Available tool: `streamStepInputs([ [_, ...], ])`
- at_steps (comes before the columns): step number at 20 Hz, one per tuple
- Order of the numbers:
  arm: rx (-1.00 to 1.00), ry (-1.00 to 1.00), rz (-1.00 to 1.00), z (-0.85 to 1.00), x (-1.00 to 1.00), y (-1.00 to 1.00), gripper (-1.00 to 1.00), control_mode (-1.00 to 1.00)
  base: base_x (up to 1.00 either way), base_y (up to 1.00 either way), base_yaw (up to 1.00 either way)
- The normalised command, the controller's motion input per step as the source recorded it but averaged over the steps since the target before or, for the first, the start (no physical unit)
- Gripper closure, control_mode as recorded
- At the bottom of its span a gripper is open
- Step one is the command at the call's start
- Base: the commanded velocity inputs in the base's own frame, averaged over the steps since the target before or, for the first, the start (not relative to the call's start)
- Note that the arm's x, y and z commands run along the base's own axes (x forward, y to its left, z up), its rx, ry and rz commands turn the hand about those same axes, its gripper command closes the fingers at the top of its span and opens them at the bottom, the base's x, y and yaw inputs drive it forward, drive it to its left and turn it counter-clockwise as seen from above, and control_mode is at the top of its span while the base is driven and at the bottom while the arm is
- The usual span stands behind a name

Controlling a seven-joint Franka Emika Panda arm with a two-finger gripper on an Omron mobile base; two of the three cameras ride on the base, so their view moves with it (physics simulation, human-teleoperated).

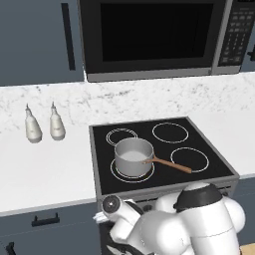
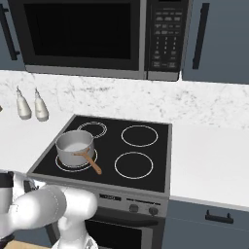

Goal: Turn off the front left burner of the stove.

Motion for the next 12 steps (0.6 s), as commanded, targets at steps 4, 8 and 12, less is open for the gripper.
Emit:
streamStepInputs([
  [4, 0.40, 0.00, -0.36, 0.04, 0.00, -0.25, 1.00, -1.00, 0.00, 0.00, 0.00],
  [8, 0.11, 0.00, -0.19, 0.05, -0.03, -0.09, 1.00, -1.00, 0.00, 0.00, 0.00],
  [12, 0.00, 0.00, 0.00, 0.00, 0.00, 0.00, 1.00, -1.00, 0.00, 0.00, 0.00],
])
